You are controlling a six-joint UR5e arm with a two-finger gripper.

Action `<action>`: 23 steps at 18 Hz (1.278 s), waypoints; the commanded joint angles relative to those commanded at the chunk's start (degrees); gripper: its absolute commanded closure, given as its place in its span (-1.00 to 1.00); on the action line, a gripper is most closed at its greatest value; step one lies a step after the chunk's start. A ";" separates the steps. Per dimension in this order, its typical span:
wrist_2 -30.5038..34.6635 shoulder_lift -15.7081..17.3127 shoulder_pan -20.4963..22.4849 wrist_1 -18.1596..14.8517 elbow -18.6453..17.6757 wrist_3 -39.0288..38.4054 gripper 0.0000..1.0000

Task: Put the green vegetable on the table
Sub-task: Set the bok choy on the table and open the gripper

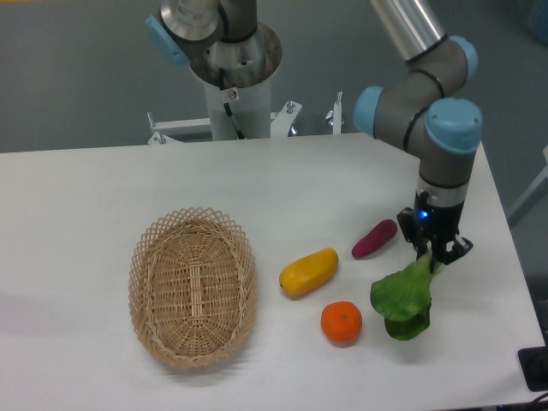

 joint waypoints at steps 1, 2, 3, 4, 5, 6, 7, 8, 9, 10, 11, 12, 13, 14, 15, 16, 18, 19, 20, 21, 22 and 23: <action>0.00 0.00 0.09 0.00 0.09 0.09 0.35; 0.00 -0.17 0.00 -0.09 0.00 0.09 0.35; 0.00 -0.26 0.00 -0.09 -0.09 0.09 0.35; 0.00 -0.26 0.00 0.00 -0.26 0.09 0.35; 0.00 -0.35 0.00 -0.09 -0.53 0.09 0.35; 0.00 -0.35 0.00 -0.09 -0.62 0.18 0.34; 0.00 -0.35 0.00 -0.09 -0.79 0.18 0.32; 0.00 -0.35 0.00 -0.09 -0.88 0.18 0.32; 0.00 -0.35 0.00 -0.09 -0.88 0.18 0.31; 0.00 -0.35 -0.09 -0.09 -0.97 0.18 0.31; 0.00 -0.35 -0.09 -0.09 -1.05 0.18 0.31; 0.00 -0.35 -0.09 -0.09 -1.06 0.18 0.31; 0.00 -0.35 -0.09 -0.09 -1.06 0.18 0.31; 0.00 -0.35 -0.09 -0.09 -1.06 0.18 0.31; 0.00 -0.35 -0.09 -0.09 -1.06 0.18 0.27; 0.00 -0.35 -0.09 -0.09 -1.06 0.18 0.10; -0.09 -0.44 -0.09 -0.09 -0.71 0.44 -0.33; -0.09 -0.61 -0.09 -0.09 -0.53 0.88 -0.61; 0.00 -0.53 -0.09 0.00 -0.53 1.05 -0.81; 0.00 -0.44 -0.09 0.00 -0.70 0.79 -1.00; 0.00 -0.09 -0.09 0.00 -0.97 0.27 -1.00; -0.09 0.17 -0.09 0.00 -1.05 0.18 -1.00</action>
